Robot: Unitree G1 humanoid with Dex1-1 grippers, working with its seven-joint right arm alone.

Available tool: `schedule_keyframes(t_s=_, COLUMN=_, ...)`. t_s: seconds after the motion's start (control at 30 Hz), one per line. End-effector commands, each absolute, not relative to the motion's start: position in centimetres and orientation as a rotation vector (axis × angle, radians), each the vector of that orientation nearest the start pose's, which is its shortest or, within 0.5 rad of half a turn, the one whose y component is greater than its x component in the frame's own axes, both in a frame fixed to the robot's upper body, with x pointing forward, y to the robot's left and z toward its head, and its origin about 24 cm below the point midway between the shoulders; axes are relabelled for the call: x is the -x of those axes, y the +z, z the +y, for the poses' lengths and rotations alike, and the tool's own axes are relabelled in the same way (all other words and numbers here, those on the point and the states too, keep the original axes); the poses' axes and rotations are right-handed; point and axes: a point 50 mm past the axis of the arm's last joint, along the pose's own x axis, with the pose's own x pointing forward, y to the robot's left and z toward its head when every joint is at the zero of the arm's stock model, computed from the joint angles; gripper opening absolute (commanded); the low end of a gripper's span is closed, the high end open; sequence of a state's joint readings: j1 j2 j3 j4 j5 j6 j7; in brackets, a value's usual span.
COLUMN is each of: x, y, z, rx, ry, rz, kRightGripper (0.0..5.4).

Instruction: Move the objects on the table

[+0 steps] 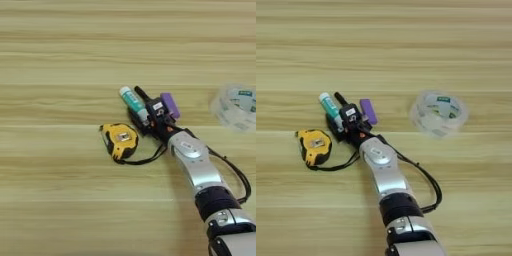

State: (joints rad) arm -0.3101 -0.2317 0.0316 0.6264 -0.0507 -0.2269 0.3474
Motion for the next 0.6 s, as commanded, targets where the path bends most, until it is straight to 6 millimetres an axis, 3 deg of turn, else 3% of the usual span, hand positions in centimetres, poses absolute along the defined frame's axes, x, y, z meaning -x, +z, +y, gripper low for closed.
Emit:
schedule_keyframes(t_s=0.03, x=-31.0, y=2.5, z=-17.4, rx=0.303, ry=0.394, rz=0.080, kRightGripper=3.83)
schedule_keyframes(t_s=0.6, x=-30.9, y=4.9, z=-16.6, rx=0.124, ry=0.396, rz=-0.063, kRightGripper=5.38)
